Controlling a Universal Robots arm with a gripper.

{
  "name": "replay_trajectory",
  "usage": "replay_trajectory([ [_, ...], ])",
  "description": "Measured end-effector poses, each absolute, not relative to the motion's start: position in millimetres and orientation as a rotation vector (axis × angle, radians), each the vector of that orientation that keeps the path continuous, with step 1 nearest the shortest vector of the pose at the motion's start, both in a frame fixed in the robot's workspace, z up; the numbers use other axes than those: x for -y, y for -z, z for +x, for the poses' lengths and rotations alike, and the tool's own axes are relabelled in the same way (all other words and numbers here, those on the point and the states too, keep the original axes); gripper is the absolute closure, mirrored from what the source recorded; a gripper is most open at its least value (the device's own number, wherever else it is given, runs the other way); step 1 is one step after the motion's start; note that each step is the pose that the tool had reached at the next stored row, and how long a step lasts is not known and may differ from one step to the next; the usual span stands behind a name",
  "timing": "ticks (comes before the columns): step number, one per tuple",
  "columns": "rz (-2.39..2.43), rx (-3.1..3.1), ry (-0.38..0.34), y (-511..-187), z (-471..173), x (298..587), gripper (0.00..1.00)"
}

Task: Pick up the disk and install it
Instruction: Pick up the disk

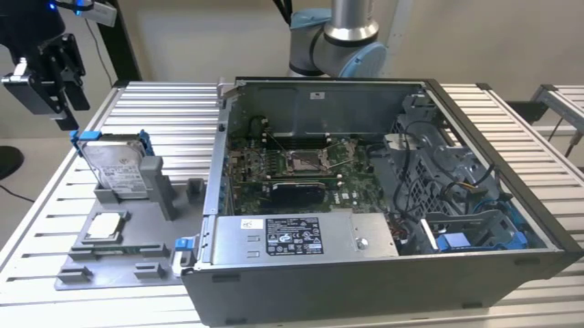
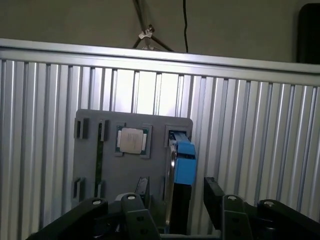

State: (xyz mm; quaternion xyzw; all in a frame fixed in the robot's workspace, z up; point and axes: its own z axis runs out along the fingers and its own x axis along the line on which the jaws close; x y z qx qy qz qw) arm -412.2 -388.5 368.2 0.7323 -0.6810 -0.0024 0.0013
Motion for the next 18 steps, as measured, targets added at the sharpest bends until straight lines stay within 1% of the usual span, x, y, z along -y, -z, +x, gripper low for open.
replay_trajectory([
  [18,2.308,2.146,0.026,-354.4,-413.1,388.5,0.00],
])
